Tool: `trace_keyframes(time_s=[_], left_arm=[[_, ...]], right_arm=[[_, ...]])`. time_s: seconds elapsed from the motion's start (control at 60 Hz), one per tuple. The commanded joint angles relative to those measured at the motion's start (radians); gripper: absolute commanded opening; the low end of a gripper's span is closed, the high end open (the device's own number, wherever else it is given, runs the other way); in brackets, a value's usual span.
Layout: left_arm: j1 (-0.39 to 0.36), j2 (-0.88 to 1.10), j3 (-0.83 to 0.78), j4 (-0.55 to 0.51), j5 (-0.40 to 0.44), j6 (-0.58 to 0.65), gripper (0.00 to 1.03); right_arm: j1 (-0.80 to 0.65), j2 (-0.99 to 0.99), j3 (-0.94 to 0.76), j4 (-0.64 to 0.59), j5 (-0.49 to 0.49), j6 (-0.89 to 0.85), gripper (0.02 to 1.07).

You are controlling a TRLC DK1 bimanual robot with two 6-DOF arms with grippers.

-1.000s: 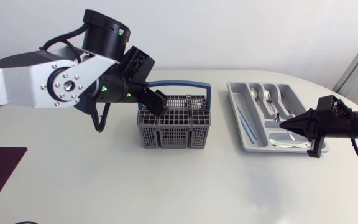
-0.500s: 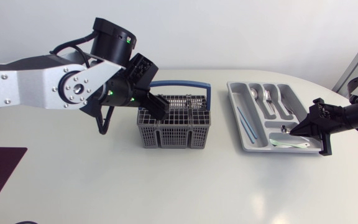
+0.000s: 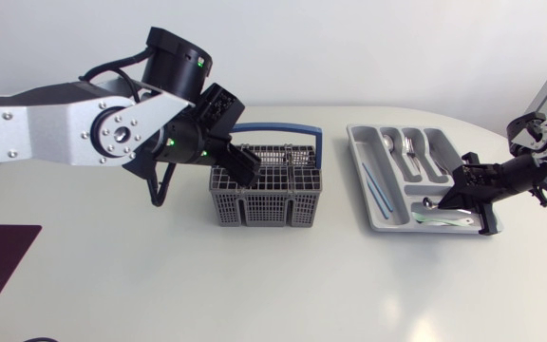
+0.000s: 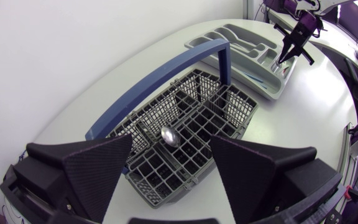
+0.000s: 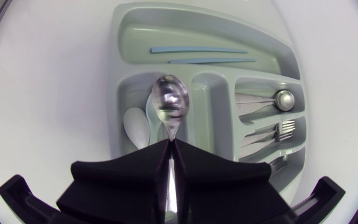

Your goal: Unload the cutlery basket into the drawer organizer.

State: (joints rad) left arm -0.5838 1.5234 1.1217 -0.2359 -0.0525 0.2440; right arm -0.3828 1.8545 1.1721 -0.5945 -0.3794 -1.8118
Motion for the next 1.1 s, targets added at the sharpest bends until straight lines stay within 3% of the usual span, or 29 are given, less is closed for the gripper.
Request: trace_keyframes(time_s=[0.0, 0.067, 0.15, 0.45, 0.733, 0.867, 1.083], left_arm=[[-0.01, 0.02, 0.036, -0.014, 0.01, 0.006, 0.92], [-0.011, 0.02, 0.041, -0.017, 0.01, 0.006, 0.92], [-0.014, 0.023, 0.047, -0.02, 0.01, 0.005, 0.92], [-0.019, 0.06, 0.075, -0.02, 0.01, 0.006, 0.92], [-0.008, 0.093, 0.101, -0.013, 0.011, 0.035, 0.94], [0.042, 0.123, 0.144, -0.079, 0.121, -0.038, 0.94], [0.127, 0.161, 0.165, -0.091, 0.221, -0.129, 0.94]], right_arm=[[0.013, 0.026, -0.025, 0.01, 0.016, -0.034, 0.23], [0.015, 0.023, -0.025, 0.015, 0.014, -0.021, 0.39], [0.016, 0.011, -0.034, 0.019, 0.014, -0.014, 0.52], [0.005, -0.13, -0.101, 0.019, -0.067, 0.035, 0.72], [0.01, -0.336, -0.212, -0.014, -0.239, 0.166, 0.75], [0.028, -0.406, -0.285, -0.016, -0.293, 0.229, 0.75], [0.042, -0.489, -0.381, -0.011, -0.386, 0.299, 0.75]])
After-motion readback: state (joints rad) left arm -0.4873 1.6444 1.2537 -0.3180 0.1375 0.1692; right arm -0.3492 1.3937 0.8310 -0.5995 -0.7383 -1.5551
